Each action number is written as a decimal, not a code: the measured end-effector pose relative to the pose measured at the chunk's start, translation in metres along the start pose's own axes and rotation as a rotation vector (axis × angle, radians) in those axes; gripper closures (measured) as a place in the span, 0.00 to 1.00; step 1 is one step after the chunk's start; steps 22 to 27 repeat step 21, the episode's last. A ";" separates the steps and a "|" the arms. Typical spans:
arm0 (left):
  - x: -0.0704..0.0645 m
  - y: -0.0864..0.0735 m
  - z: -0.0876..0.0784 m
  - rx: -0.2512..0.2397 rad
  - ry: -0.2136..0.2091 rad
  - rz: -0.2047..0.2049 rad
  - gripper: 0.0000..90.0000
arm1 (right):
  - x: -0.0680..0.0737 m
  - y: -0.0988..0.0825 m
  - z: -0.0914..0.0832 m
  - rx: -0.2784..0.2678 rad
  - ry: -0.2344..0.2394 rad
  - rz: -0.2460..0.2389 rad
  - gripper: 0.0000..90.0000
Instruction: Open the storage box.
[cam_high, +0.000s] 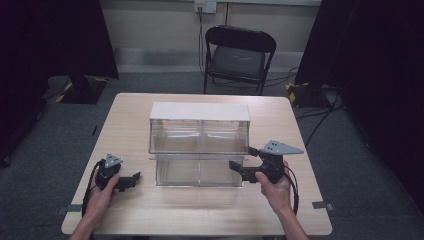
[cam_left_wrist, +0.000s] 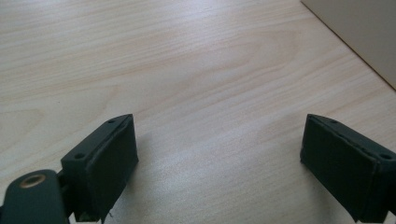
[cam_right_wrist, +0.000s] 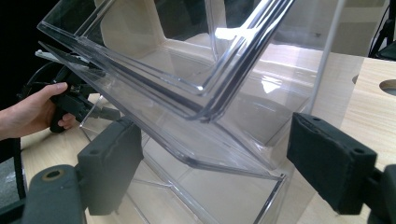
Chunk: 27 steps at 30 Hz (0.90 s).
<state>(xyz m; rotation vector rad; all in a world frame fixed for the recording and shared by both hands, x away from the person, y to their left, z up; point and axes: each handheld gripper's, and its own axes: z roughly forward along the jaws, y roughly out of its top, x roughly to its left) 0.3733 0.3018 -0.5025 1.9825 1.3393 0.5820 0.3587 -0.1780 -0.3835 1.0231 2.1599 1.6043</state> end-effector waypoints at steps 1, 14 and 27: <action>0.000 0.000 0.000 0.000 0.002 0.003 0.11 | 0.000 0.000 0.000 -0.001 -0.001 0.001 0.20; 0.000 0.000 0.000 0.000 0.000 0.000 0.11 | 0.000 0.000 0.000 0.001 -0.002 -0.001 0.20; 0.000 0.000 0.000 0.001 -0.002 0.000 0.11 | 0.000 0.000 0.000 0.001 -0.005 -0.003 0.20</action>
